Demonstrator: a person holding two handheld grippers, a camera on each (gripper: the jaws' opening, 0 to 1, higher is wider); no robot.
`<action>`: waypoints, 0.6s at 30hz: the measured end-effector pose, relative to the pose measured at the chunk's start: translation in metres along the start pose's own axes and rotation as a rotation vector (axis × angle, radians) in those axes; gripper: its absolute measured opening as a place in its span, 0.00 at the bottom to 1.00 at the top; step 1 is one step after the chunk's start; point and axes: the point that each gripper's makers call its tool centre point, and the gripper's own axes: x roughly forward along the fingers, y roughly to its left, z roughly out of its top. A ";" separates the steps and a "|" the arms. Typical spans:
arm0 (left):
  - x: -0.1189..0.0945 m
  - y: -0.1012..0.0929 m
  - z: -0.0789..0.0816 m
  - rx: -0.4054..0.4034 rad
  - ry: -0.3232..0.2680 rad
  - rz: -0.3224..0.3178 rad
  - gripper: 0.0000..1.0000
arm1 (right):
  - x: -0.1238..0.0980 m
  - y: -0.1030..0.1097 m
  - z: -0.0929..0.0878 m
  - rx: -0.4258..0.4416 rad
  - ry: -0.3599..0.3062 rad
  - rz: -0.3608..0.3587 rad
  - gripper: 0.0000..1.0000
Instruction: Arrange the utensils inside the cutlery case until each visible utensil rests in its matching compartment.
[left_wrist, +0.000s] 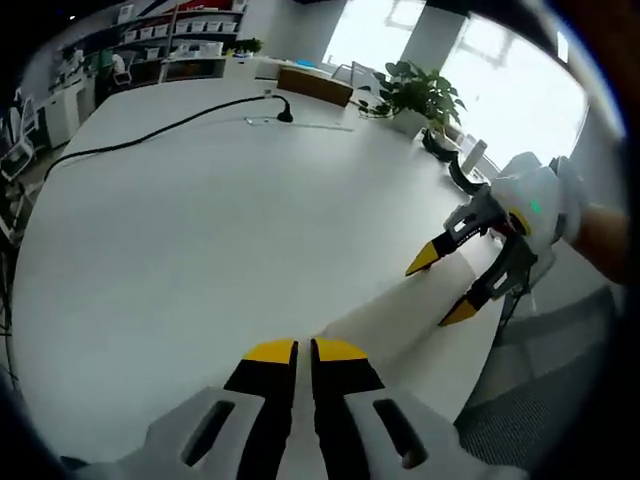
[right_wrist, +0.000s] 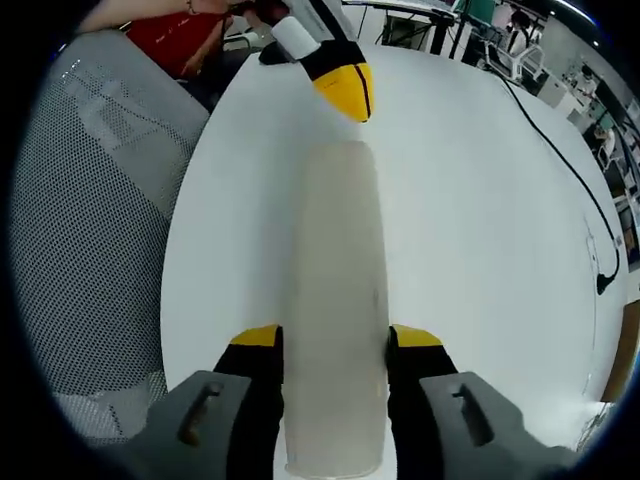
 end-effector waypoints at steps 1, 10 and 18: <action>0.000 -0.002 0.000 0.002 0.002 -0.003 0.05 | 0.000 0.001 0.001 0.006 -0.002 0.000 0.39; 0.000 -0.016 0.001 0.062 0.000 -0.067 0.07 | -0.003 0.009 -0.016 0.020 0.053 0.038 0.48; 0.007 -0.067 0.017 0.837 -0.004 -0.171 0.43 | -0.014 0.008 -0.034 0.028 0.055 0.010 0.46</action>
